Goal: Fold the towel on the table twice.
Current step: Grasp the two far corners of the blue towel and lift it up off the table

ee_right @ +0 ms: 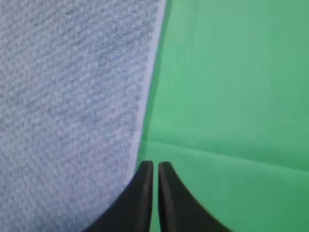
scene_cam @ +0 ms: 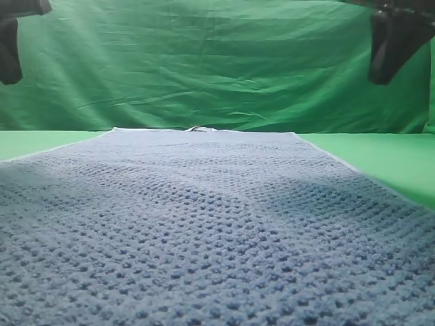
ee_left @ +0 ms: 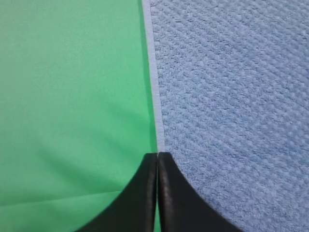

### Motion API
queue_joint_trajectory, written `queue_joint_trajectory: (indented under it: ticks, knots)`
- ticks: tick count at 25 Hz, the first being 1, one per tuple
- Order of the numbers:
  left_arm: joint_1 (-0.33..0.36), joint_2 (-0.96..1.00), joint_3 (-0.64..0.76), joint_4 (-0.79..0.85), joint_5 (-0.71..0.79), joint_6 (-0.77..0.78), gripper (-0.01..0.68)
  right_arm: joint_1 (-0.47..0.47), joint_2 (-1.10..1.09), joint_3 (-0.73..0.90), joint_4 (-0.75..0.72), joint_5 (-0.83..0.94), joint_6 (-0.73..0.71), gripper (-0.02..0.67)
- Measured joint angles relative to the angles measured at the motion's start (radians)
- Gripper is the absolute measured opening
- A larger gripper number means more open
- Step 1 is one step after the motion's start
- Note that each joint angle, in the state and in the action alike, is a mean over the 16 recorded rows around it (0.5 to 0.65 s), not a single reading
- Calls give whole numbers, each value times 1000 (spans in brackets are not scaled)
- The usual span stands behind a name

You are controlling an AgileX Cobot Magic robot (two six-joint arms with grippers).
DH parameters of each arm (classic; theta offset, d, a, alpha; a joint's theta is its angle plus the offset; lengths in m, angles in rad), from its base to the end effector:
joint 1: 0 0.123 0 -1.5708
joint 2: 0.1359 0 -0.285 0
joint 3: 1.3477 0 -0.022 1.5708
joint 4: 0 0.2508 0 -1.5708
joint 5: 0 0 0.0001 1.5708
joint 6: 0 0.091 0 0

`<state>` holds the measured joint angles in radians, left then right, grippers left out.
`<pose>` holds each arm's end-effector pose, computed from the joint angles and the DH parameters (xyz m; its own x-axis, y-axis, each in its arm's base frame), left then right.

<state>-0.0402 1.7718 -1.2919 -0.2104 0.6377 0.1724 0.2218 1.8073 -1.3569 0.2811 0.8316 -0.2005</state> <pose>0.3808 -0.0267 0.2393 -0.8510 0.0367 -0.5238 0.1070 0.9887 -0.1047 0.3668 0.1019 0.2377 -0.8975 -0.2108 -0.3873 -0.3000 0.9357 0.1859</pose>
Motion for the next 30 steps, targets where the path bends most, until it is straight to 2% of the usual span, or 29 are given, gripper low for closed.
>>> queue_joint_trajectory:
  ticks: [4,10,14,17,19,30]
  knots:
    - [0,29,-5,-10,2,5,137,0,50,-16,74,-37,-56,251]
    - [0,52,-6,-25,26,-9,377,2,85,-21,149,-57,-141,486]
    - [0,72,-7,-38,41,-21,531,11,106,-22,170,-59,-174,597]
    - [0,92,-7,-47,44,-30,612,21,124,-23,173,-61,-183,627]
    - [0,106,-8,-53,42,-33,636,27,138,-24,171,-64,-185,626]
    - [0,178,-13,-78,14,-23,640,53,210,-28,122,-103,-185,598]
